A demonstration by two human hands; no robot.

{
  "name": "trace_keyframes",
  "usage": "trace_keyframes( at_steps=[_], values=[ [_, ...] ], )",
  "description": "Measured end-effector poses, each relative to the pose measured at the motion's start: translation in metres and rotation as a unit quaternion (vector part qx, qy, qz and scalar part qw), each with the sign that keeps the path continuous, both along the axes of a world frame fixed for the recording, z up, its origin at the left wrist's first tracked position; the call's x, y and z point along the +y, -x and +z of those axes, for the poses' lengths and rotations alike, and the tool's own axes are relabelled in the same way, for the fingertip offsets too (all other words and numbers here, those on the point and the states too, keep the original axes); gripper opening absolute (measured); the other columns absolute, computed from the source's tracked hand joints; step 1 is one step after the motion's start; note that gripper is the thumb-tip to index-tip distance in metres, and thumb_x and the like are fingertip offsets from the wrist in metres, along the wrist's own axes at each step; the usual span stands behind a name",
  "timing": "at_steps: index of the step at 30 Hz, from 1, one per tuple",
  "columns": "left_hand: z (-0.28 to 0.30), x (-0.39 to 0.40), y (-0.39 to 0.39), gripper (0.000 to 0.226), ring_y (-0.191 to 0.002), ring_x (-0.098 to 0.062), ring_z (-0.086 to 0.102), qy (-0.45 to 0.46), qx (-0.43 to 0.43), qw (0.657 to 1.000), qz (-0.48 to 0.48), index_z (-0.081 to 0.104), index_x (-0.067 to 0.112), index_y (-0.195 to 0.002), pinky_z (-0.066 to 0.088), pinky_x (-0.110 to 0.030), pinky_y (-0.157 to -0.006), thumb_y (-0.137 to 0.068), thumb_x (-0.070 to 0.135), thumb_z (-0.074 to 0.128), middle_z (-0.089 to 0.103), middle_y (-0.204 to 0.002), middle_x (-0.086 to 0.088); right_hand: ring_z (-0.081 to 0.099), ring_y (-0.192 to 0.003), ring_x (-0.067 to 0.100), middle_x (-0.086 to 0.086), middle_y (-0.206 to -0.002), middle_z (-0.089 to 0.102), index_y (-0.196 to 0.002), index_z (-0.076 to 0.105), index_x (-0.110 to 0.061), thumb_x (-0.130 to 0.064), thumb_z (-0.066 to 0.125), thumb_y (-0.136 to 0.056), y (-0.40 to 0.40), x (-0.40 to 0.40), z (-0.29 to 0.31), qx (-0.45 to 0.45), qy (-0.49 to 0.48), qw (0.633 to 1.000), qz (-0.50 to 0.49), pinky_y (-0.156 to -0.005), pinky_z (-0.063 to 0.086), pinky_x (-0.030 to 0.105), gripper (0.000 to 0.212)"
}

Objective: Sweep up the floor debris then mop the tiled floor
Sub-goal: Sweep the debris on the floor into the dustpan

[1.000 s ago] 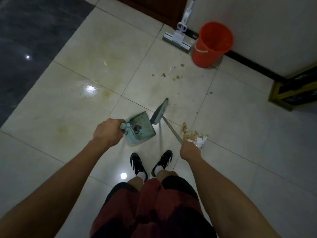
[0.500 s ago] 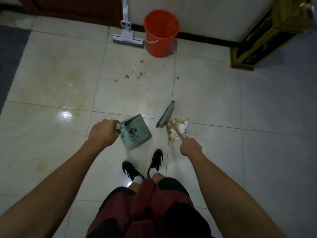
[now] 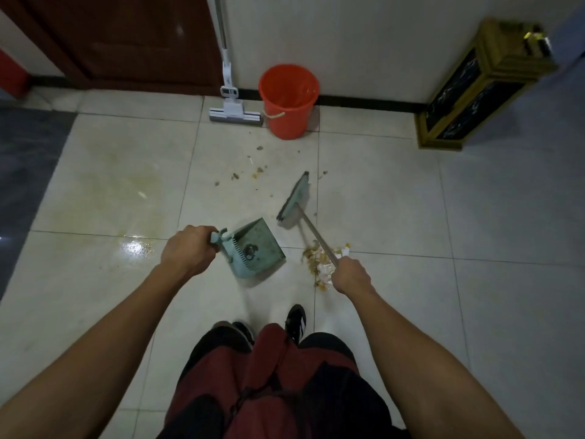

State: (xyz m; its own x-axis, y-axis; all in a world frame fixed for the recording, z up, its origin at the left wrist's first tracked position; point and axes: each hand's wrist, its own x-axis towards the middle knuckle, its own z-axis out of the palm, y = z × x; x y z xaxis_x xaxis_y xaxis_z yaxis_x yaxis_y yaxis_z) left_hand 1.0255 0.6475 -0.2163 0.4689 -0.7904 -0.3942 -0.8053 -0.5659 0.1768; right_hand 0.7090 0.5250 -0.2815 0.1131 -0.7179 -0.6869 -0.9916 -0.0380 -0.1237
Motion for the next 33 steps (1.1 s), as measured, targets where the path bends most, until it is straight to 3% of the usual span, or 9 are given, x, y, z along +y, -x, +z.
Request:
trace_keyframes(
  at_steps=[5,9,18,21,26,33],
  values=[
    [0.003,0.001,-0.037,0.005,-0.071,-0.030,0.060,-0.004,-0.003,0.999,0.043,0.066,0.033,-0.084,0.043,-0.032,-0.060,-0.087,0.029,0.066,0.071,-0.085,-0.005,0.063,-0.110,0.031,0.013,-0.120,0.064,-0.123,0.062,-0.013,-0.019,0.046,-0.097,-0.056,-0.026,-0.001,-0.041,0.013,0.999,0.007,-0.098,0.048,0.038,0.032],
    [-0.002,-0.008,-0.080,0.009,-0.078,-0.033,0.066,-0.005,0.005,0.998,0.060,0.071,0.031,-0.094,0.052,-0.035,-0.065,-0.088,0.029,0.064,0.071,-0.088,-0.006,0.065,-0.104,0.033,0.015,-0.118,0.065,-0.128,0.063,-0.012,-0.017,0.046,-0.099,-0.118,-0.044,-0.009,-0.059,0.001,0.998,0.020,-0.083,0.053,0.032,0.033],
    [-0.018,-0.032,-0.222,0.006,-0.073,-0.030,0.064,-0.015,0.044,0.994,0.101,0.070,0.031,-0.090,0.055,-0.038,-0.067,-0.089,0.029,0.064,0.068,-0.082,-0.003,0.066,-0.103,0.034,0.016,-0.117,0.066,-0.127,0.064,-0.012,-0.020,0.051,-0.098,-0.297,-0.096,-0.030,-0.081,-0.018,0.996,0.017,-0.088,0.056,0.036,0.033],
    [-0.025,-0.036,-0.263,0.004,-0.067,-0.024,0.063,-0.009,0.052,0.993,0.104,0.069,0.030,-0.091,0.055,-0.035,-0.063,-0.091,0.032,0.066,0.067,-0.076,0.001,0.068,-0.092,0.037,0.019,-0.109,0.067,-0.125,0.065,-0.009,-0.017,0.050,-0.097,-0.354,-0.110,-0.039,-0.099,-0.037,0.994,-0.004,-0.078,0.061,0.043,0.033],
    [-0.040,-0.058,-0.322,0.007,-0.063,-0.022,0.062,-0.016,0.036,0.997,0.067,0.067,0.026,-0.090,0.051,-0.030,-0.058,-0.092,0.032,0.063,0.064,-0.071,0.002,0.063,-0.071,0.031,0.024,-0.101,0.070,-0.120,0.068,-0.006,-0.014,0.048,-0.099,-0.426,-0.117,-0.063,-0.142,-0.082,0.982,-0.088,-0.063,0.055,0.038,0.030],
    [-0.044,-0.090,-0.360,0.009,-0.061,-0.020,0.060,-0.028,0.025,0.999,0.031,0.068,0.025,-0.091,0.044,-0.027,-0.054,-0.094,0.031,0.063,0.064,-0.072,0.002,0.069,-0.086,0.035,0.021,-0.107,0.068,-0.120,0.064,-0.005,-0.017,0.049,-0.099,-0.469,-0.130,-0.078,-0.114,-0.084,0.988,-0.062,-0.072,0.061,0.042,0.029]
  ],
)
